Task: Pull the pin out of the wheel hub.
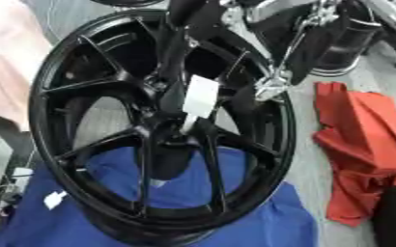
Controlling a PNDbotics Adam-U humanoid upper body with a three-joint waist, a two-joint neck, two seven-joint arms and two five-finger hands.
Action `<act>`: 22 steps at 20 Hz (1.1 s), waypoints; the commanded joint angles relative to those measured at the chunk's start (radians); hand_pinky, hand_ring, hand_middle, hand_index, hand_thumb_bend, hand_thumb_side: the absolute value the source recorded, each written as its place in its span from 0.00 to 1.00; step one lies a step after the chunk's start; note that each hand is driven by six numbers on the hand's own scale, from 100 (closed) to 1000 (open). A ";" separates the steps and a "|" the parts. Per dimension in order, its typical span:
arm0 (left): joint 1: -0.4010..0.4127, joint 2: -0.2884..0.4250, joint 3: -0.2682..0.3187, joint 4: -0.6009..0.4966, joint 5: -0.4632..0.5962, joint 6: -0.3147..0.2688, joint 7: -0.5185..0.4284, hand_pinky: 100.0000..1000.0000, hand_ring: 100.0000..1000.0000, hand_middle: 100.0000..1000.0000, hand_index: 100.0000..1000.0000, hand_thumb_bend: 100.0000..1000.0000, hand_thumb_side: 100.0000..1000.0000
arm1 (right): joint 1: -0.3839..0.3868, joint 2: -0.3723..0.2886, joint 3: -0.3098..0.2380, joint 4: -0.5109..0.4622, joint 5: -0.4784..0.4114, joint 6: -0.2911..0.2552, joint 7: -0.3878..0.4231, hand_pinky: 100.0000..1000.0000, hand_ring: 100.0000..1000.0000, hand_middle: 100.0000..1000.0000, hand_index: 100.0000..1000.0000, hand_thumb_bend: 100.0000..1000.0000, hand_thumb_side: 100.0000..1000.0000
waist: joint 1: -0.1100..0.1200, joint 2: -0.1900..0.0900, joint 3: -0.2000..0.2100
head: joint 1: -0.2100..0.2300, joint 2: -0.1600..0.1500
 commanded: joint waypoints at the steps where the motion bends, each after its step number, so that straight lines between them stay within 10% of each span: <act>1: -0.006 0.039 0.010 -0.020 -0.006 0.003 0.000 0.83 0.76 0.68 0.78 0.39 0.76 | -0.013 -0.023 0.004 -0.012 0.006 -0.044 0.060 0.82 0.81 0.75 0.81 0.42 0.06 | 0.010 -0.008 0.000 | -0.002 -0.001; 11: -0.006 0.038 0.010 -0.020 -0.007 0.004 0.001 0.83 0.76 0.68 0.78 0.39 0.76 | -0.011 -0.025 0.007 -0.012 0.005 -0.041 0.064 0.82 0.81 0.75 0.81 0.43 0.05 | 0.010 -0.004 0.000 | -0.003 -0.001; 12: -0.006 0.038 0.010 -0.021 -0.007 0.004 0.002 0.83 0.76 0.68 0.78 0.39 0.76 | -0.008 -0.028 0.007 -0.012 0.009 -0.041 0.064 0.82 0.81 0.75 0.81 0.61 0.00 | 0.009 -0.002 0.000 | -0.005 -0.001; 13: -0.006 0.036 0.009 -0.022 -0.007 0.004 0.001 0.83 0.76 0.68 0.78 0.38 0.76 | -0.004 -0.029 0.009 -0.012 0.017 -0.034 0.062 0.82 0.80 0.75 0.81 0.42 0.00 | 0.009 0.005 0.001 | -0.007 -0.001; 22: -0.006 0.030 0.006 -0.030 -0.014 0.007 -0.001 0.83 0.76 0.68 0.78 0.38 0.76 | 0.016 -0.027 0.038 -0.012 0.089 -0.001 0.045 0.81 0.80 0.75 0.81 0.41 0.00 | 0.005 0.026 0.015 | -0.014 -0.012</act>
